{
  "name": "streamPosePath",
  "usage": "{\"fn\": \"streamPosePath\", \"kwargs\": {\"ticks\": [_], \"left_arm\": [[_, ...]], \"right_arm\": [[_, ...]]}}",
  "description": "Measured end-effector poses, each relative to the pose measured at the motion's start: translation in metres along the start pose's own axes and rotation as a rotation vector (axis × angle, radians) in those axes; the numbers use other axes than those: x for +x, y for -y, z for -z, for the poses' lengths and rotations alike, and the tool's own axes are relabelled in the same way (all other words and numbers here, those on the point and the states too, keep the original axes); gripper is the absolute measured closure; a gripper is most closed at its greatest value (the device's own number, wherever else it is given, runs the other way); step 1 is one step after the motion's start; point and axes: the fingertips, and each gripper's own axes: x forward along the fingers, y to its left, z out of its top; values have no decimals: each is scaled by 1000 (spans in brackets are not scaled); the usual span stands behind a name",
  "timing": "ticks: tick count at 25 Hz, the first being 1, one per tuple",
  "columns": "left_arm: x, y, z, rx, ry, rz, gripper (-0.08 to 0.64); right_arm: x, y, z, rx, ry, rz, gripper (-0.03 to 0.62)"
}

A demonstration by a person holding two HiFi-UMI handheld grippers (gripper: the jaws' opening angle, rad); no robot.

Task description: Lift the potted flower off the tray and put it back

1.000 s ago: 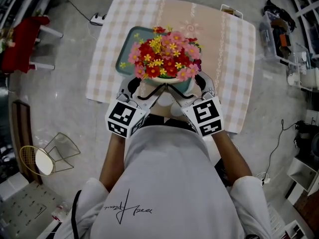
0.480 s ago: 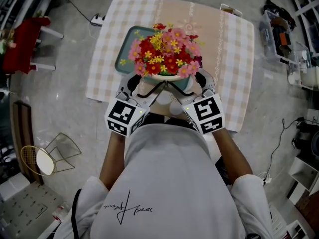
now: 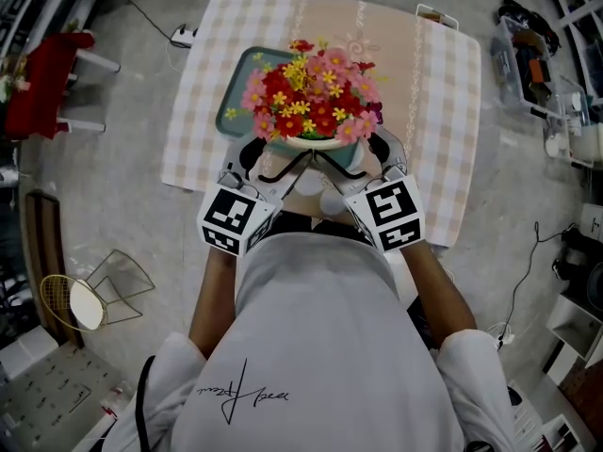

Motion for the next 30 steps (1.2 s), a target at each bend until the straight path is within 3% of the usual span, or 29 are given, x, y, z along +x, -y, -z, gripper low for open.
{"fn": "streamPosePath", "kwargs": {"ticks": [15, 30], "left_arm": [[3, -13, 8, -28, -18, 3, 281], [7, -56, 20, -55, -44, -4, 281]], "right_arm": [[15, 0, 2, 5, -10, -11, 241], [60, -2, -2, 20, -38, -38, 241]]}}
